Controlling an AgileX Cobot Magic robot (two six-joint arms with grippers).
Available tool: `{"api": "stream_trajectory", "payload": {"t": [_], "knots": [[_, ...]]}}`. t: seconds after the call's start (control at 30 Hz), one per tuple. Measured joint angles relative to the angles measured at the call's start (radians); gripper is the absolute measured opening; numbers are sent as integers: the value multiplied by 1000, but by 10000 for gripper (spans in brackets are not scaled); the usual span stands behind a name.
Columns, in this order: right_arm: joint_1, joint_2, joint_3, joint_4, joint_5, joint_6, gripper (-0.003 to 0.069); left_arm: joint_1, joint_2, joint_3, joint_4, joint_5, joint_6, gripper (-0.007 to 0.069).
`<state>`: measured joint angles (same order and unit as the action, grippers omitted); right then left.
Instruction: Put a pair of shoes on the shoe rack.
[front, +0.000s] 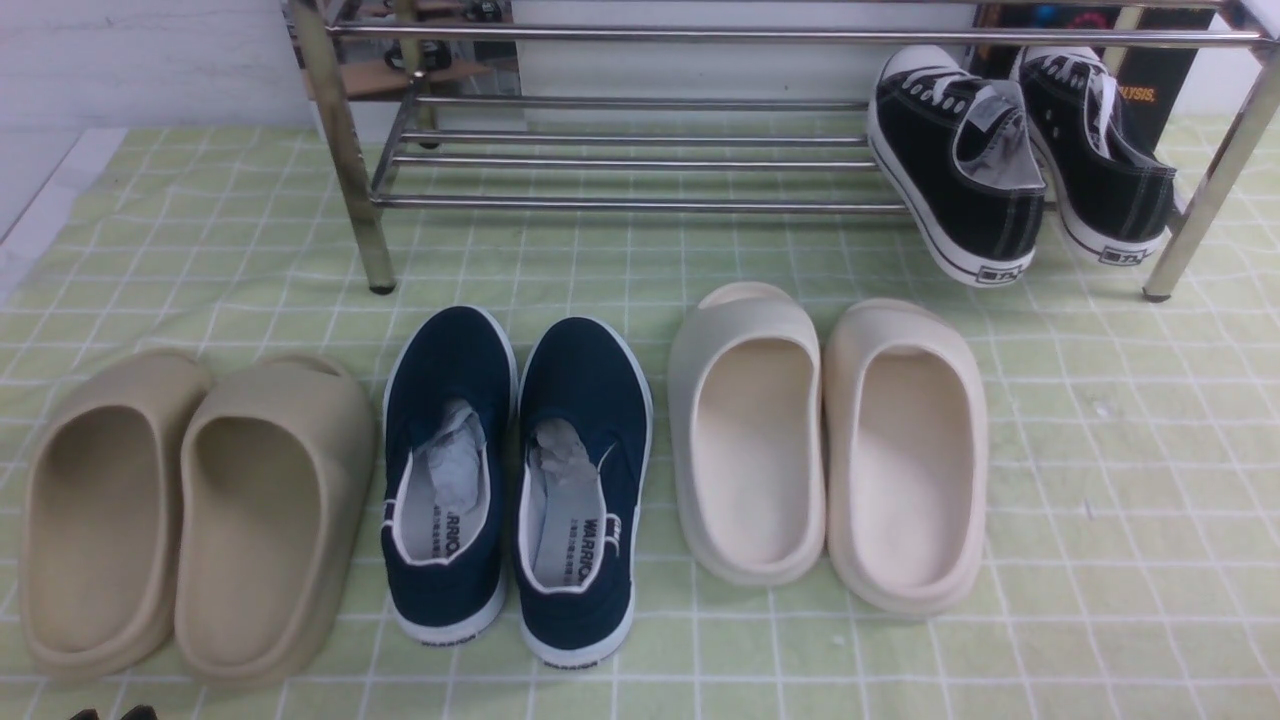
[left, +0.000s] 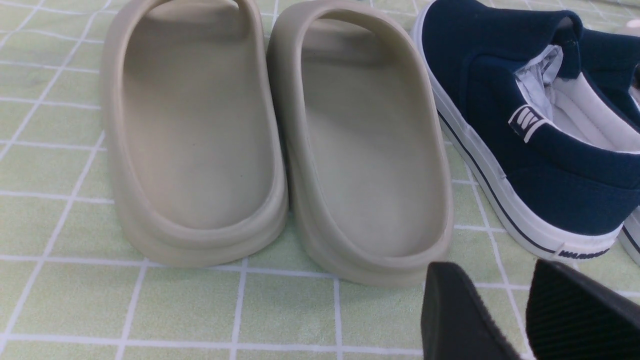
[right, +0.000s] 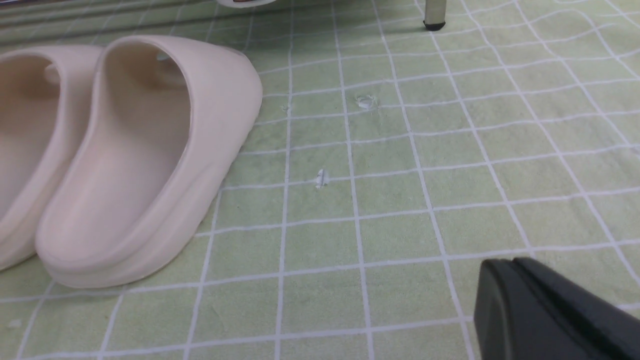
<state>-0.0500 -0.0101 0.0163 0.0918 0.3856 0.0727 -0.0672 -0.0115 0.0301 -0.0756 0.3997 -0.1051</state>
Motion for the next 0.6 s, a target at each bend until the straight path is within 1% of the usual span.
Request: {"api": "stream_trajectory", "payload": {"t": [0.6], "knots": [[0,0,0,1,0,0,15,0,0,0,0,0,0,238]]}}
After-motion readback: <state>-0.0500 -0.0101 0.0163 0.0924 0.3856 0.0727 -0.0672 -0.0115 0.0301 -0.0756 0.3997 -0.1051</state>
